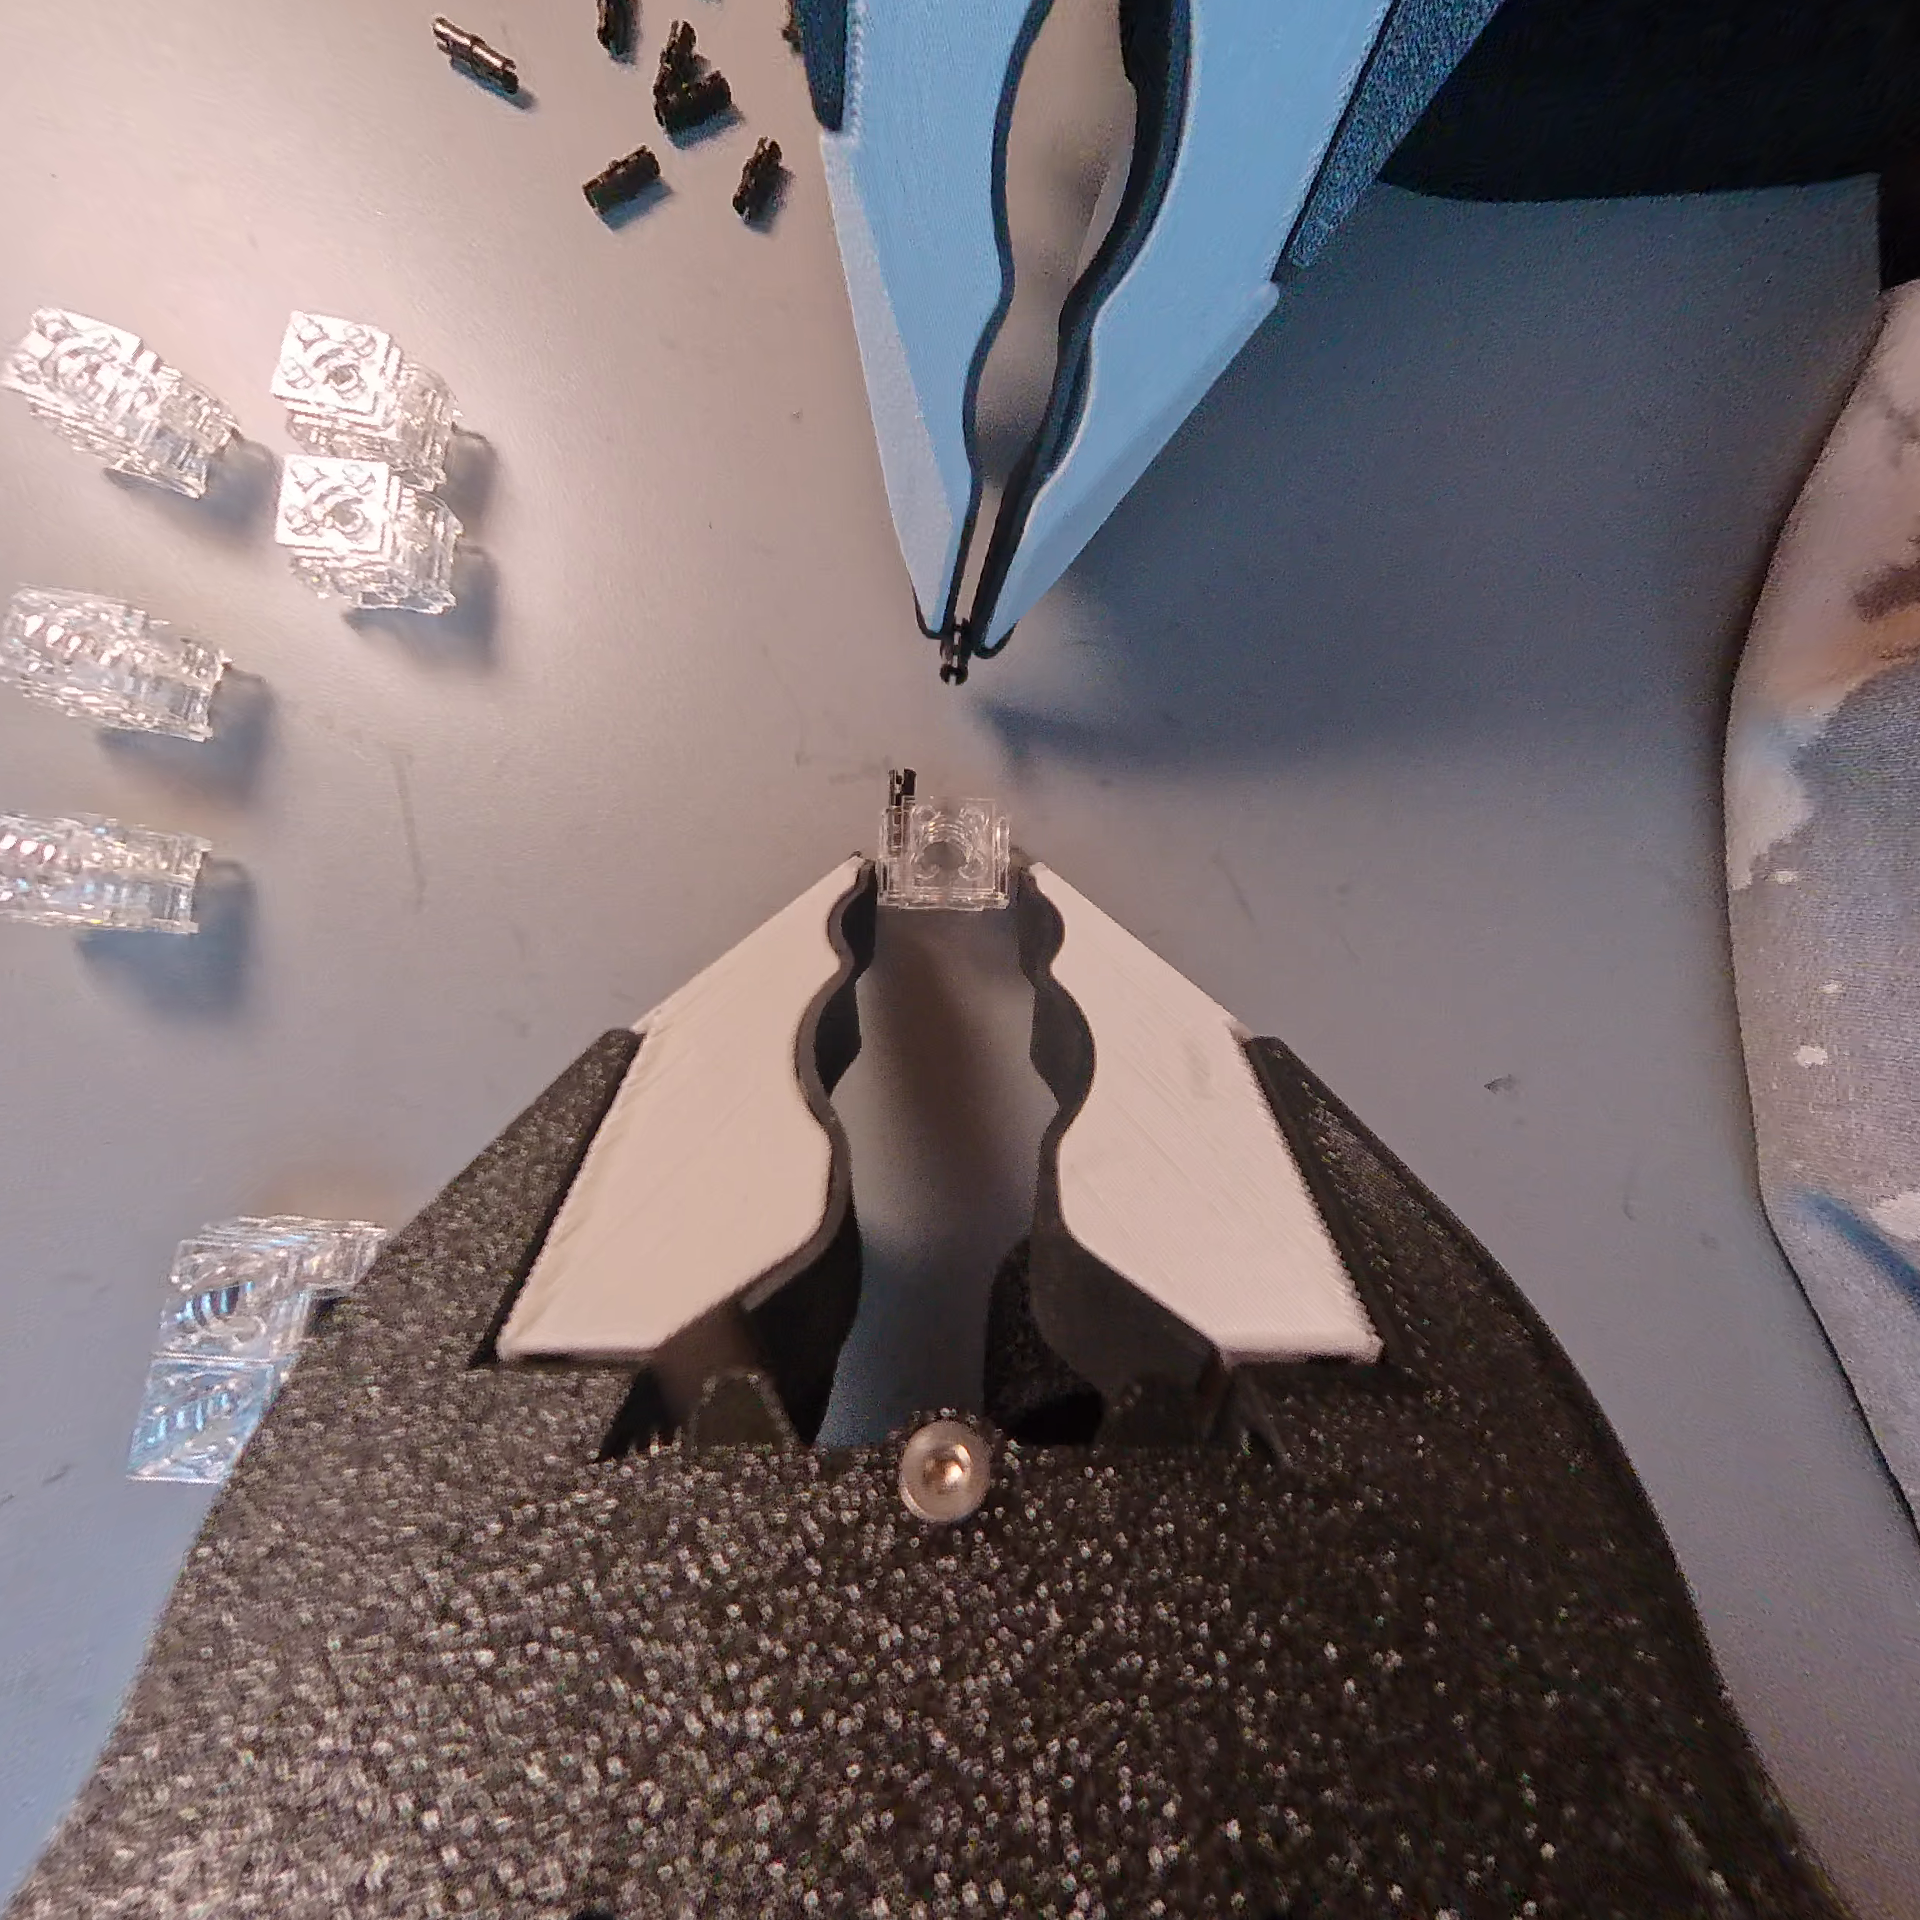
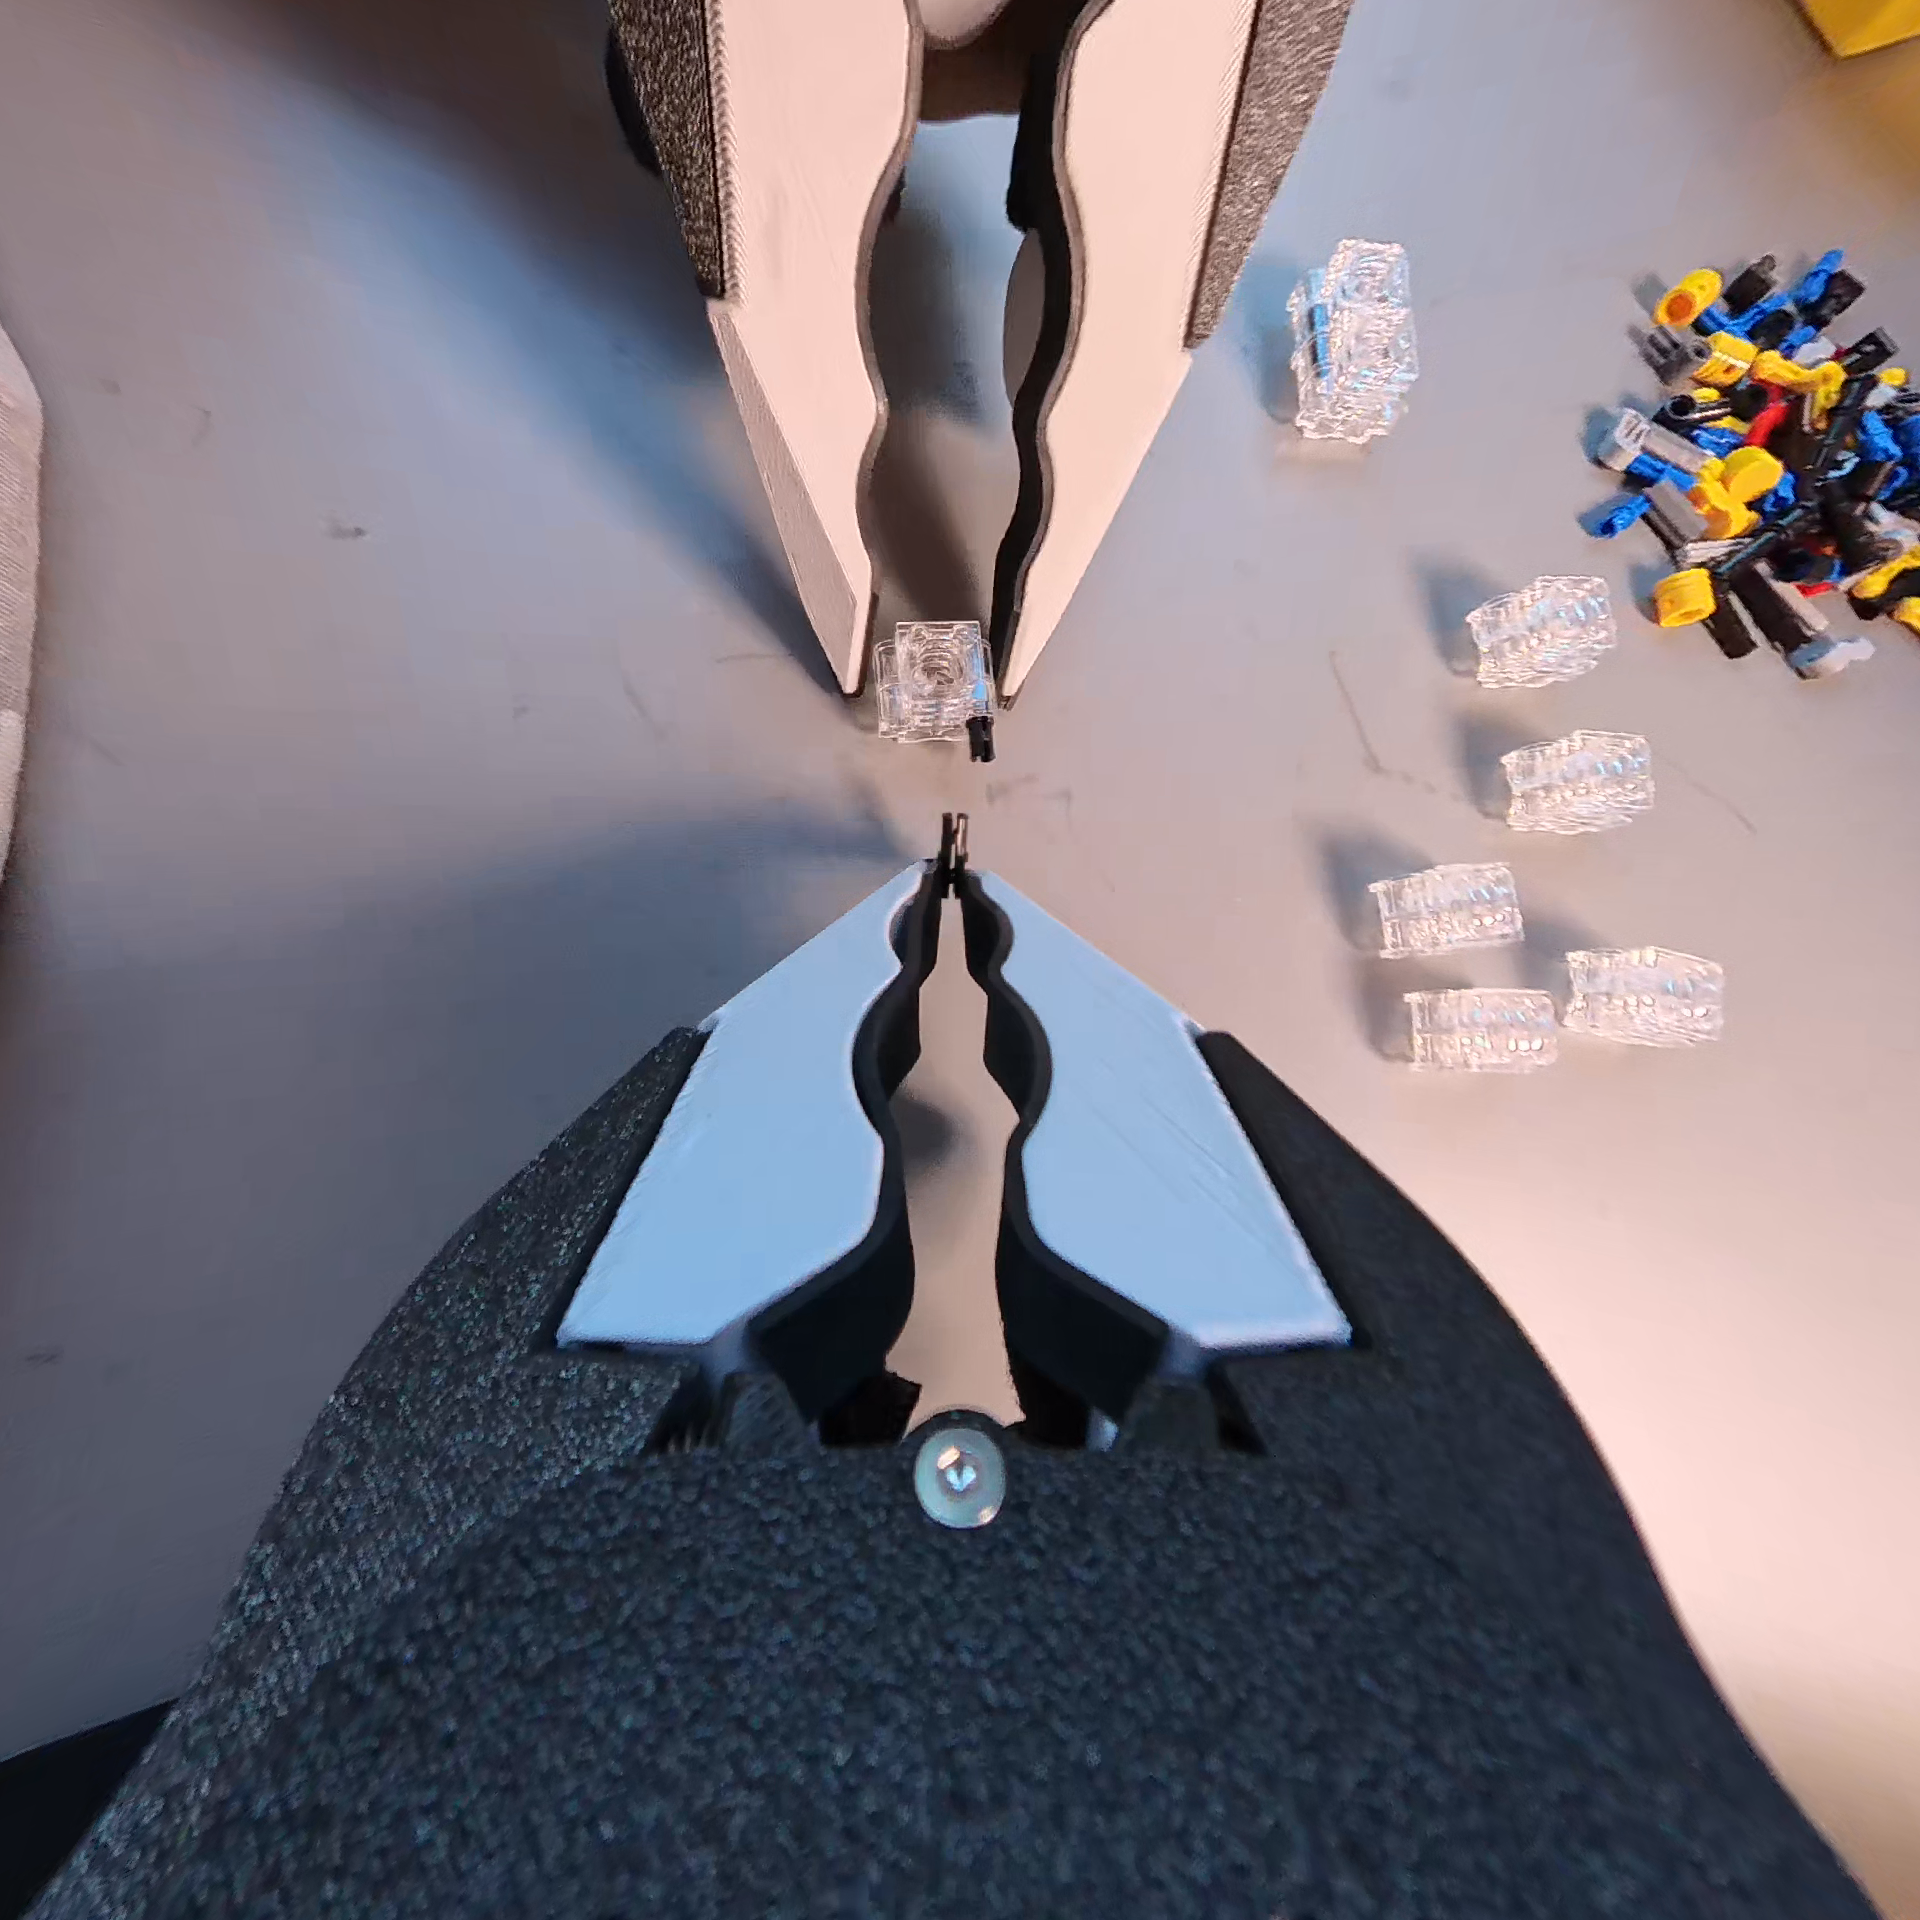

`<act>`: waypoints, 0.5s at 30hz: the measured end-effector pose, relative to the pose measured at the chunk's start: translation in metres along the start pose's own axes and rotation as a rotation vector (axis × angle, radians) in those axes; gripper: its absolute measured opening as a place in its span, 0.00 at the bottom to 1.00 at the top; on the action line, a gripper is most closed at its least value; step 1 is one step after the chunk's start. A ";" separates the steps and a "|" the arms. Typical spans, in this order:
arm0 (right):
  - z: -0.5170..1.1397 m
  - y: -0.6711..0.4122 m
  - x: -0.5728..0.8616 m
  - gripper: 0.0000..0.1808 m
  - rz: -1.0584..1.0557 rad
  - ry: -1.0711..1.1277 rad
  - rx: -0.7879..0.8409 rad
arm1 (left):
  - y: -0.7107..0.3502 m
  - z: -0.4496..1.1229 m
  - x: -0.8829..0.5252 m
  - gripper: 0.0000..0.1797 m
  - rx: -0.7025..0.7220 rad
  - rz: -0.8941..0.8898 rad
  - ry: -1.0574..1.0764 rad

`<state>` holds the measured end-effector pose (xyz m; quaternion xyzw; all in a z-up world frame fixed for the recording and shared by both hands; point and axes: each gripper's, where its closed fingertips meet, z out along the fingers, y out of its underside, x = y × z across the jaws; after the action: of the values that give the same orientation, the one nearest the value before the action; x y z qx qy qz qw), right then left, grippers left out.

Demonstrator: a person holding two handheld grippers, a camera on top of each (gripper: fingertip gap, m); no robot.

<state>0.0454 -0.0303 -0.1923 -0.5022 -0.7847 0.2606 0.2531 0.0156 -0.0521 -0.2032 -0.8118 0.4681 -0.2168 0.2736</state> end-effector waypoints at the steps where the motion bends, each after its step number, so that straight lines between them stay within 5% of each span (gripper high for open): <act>1: -0.001 0.000 0.001 0.01 0.006 0.000 0.009 | 0.000 0.000 0.000 0.14 0.005 -0.003 0.007; 6: -0.012 -0.006 0.005 0.01 0.018 0.017 0.076 | 0.002 -0.010 -0.001 0.22 0.036 -0.020 0.034; 11: -0.039 -0.042 0.011 0.02 -0.005 0.069 0.293 | -0.038 -0.050 -0.006 0.15 0.359 -0.181 0.152; 15: -0.034 -0.050 0.011 0.02 -0.046 0.111 0.312 | -0.065 -0.049 0.007 0.12 0.521 -0.295 0.282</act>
<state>0.0308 -0.0330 -0.1322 -0.4524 -0.7308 0.3454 0.3767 0.0305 -0.0432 -0.1236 -0.7356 0.3077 -0.4767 0.3701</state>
